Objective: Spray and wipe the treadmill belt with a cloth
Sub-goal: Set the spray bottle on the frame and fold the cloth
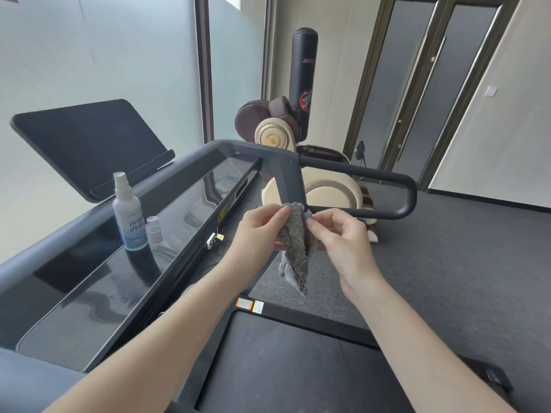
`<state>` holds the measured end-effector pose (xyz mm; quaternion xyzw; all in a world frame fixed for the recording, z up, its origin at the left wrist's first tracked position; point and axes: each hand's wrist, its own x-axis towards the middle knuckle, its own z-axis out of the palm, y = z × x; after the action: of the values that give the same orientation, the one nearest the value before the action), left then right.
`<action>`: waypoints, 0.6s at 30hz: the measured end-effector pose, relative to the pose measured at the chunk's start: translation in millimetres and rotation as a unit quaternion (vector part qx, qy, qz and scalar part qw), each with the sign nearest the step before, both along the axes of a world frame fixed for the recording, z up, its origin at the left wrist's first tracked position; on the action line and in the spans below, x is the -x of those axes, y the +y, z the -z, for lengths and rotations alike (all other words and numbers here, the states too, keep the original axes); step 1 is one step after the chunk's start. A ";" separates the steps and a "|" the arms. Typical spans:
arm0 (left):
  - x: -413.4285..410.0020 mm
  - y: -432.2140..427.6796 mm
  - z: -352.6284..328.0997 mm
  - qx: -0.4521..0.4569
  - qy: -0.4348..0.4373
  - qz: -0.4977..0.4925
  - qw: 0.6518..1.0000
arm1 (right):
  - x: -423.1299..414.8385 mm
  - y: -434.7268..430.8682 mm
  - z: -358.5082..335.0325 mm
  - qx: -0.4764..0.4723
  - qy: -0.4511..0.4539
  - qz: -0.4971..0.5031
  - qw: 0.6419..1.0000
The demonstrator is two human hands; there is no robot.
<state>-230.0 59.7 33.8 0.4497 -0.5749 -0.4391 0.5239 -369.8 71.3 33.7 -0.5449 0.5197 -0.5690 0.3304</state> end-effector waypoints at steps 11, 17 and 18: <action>-31.2 -17.1 2.1 0.097 -0.222 -0.215 0.946 | 38.3 -17.3 -11.3 0.037 -0.048 0.147 0.987; -38.1 -21.7 -7.6 0.080 -0.136 -0.201 0.967 | 59.1 -21.0 -17.5 0.039 -0.043 0.177 0.983; -37.1 -21.4 -9.5 0.074 -0.117 -0.191 0.972 | 61.3 -21.7 -19.3 0.041 -0.044 0.181 0.982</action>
<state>-192.9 38.3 43.3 0.5595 -0.5667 -0.2312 0.5590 -431.1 49.6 53.0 -0.4296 0.5713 -0.6632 0.2219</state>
